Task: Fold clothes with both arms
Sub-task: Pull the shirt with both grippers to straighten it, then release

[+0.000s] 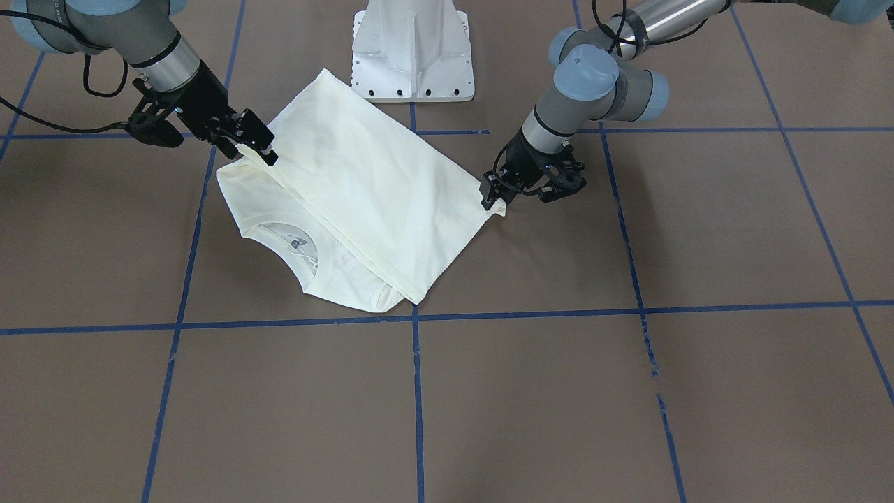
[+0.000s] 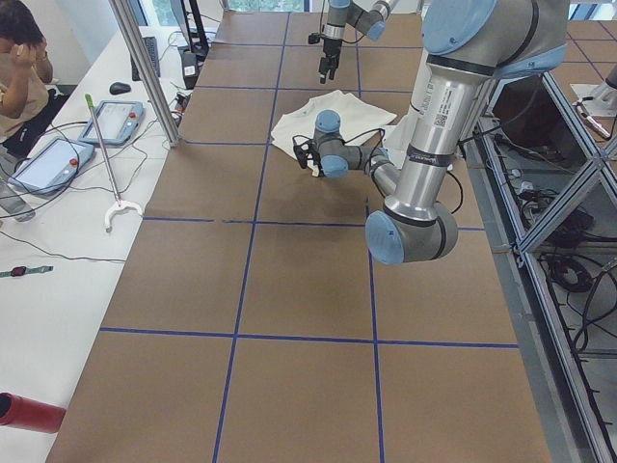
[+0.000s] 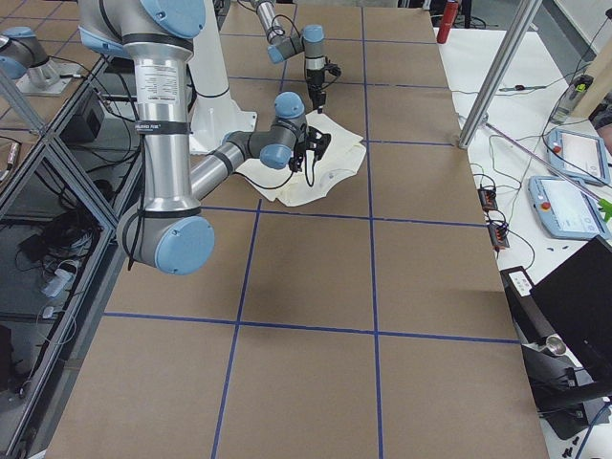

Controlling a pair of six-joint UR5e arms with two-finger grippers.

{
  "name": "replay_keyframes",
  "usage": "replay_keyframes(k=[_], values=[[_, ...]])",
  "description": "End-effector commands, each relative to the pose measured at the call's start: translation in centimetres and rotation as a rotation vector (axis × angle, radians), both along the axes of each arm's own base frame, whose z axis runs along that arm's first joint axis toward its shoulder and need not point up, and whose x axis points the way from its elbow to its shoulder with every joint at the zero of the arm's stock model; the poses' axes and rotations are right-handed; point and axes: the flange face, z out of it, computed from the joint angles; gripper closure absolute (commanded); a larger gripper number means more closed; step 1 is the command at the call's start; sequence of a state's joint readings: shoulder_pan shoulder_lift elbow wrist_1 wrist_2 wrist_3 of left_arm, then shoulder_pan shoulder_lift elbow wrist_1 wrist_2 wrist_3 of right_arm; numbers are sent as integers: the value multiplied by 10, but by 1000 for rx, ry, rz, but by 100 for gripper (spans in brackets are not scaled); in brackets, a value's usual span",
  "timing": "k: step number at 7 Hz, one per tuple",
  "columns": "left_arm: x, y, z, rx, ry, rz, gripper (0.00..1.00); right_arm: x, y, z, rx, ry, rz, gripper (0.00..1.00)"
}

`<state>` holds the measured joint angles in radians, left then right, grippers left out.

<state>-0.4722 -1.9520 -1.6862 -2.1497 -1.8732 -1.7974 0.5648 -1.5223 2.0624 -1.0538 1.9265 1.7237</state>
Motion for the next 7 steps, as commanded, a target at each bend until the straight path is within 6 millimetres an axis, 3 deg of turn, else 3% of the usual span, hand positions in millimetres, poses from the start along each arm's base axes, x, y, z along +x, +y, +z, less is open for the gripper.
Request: replay_keyframes(k=[1, 2, 3, 4, 6, 7], values=[[1, 1, 5, -11, -24, 0, 43, -2, -1, -2, 2, -4, 0, 0], [1, 2, 6, -12, -29, 0, 44, -3, -2, -2, 1, -4, 1, 0], [2, 3, 6, -14, -28, 1, 55, -3, -2, -2, 1, -4, 1, 0], [2, 3, 4, -11, -26, 1, 99, -2, -2, -2, 1, -4, 2, 0], [-3, 1, -3, 3, -15, 0, 100, -3, -2, -2, -4, -3, 4, 0], [-16, -10, -8, 13, -13, -21, 100, -3, -1, -2, -5, -3, 3, 0]])
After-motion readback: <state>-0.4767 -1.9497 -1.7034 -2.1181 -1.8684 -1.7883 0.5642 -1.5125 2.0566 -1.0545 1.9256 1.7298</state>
